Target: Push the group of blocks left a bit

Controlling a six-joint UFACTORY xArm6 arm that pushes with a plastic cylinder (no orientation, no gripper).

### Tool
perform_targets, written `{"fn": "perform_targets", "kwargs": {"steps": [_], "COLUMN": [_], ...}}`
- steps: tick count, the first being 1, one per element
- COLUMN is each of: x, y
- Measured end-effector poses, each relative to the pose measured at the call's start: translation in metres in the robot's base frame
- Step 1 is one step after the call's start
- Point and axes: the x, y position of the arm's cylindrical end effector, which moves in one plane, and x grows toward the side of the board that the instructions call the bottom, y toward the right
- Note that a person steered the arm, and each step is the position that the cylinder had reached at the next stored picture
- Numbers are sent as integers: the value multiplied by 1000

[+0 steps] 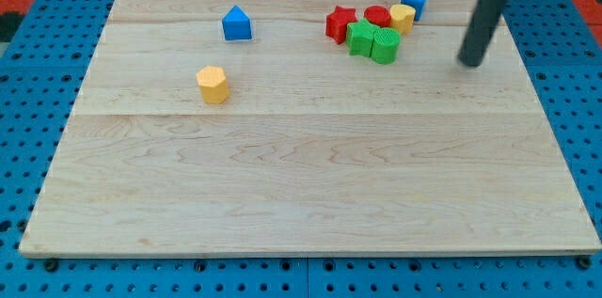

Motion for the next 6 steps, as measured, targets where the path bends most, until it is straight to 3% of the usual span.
{"fn": "perform_targets", "kwargs": {"steps": [1,4,5,6], "x": [-65,-33,-49,-61], "y": [-33,-160,-119,-129]}}
